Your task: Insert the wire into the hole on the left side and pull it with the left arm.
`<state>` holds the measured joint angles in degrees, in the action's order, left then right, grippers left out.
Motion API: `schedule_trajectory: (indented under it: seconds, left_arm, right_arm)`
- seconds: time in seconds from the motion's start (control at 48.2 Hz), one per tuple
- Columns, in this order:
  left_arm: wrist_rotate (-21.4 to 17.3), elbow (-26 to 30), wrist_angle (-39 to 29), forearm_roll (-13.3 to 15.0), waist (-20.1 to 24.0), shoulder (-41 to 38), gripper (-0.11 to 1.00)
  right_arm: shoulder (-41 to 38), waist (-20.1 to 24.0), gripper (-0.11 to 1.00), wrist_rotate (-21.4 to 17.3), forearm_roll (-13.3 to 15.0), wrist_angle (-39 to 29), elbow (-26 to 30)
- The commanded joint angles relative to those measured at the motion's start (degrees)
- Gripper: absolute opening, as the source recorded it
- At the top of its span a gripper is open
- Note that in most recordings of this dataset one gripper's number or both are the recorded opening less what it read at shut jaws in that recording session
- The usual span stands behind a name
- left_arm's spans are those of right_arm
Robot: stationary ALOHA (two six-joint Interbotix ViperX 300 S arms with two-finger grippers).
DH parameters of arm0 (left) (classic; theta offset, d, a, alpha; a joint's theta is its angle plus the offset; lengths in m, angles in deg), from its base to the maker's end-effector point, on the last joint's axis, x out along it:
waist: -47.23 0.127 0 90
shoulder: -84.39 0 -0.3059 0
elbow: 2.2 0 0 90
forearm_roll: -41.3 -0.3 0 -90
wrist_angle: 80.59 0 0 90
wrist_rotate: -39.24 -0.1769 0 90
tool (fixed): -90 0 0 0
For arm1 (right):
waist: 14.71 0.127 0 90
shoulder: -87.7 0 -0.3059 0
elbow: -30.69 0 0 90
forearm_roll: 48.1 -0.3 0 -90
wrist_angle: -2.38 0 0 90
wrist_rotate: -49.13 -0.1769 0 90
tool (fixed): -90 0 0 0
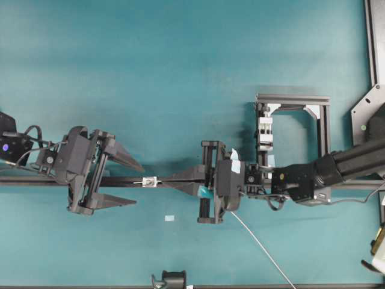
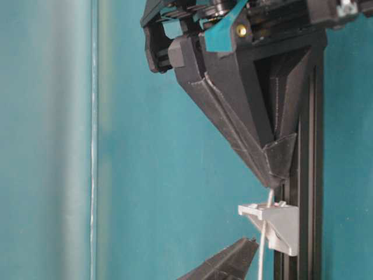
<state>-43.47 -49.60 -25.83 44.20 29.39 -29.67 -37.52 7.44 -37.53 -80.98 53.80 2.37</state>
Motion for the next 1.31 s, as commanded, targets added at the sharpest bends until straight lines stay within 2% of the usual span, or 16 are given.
schedule_trajectory:
  seconds: [0.0, 0.249, 0.622, 1.016, 1.182, 1.286]
  left_arm:
    - [-0.09, 0.70, 0.26, 0.09, -0.35, 0.79, 0.72]
    - [-0.09, 1.23, 0.35, 0.09, -0.44, 1.14, 0.72]
    - [-0.09, 1.76, 0.26, 0.09, -0.97, 1.14, 0.58]
    - [-0.09, 1.85, 0.26, 0.09, -0.97, 1.14, 0.55]
    - [-0.09, 1.85, 0.26, 0.09, -0.97, 1.23, 0.16]
    - [-0.09, 1.85, 0.26, 0.09, -0.97, 1.23, -0.01]
  right_arm:
    - [0.70, -0.70, 0.01, 0.09, 0.00, -0.09, 0.79]
    - [0.70, -0.79, 0.01, 0.09, 0.09, -0.35, 0.79]
    - [0.70, -0.79, 0.01, 0.09, 0.00, -0.62, 0.79]
    - [0.70, -0.79, 0.01, 0.09, 0.00, -0.70, 0.79]
    - [0.70, -0.79, 0.01, 0.09, 0.00, -0.70, 0.70]
    - [0.70, -0.79, 0.01, 0.09, 0.00, -0.70, 0.70]
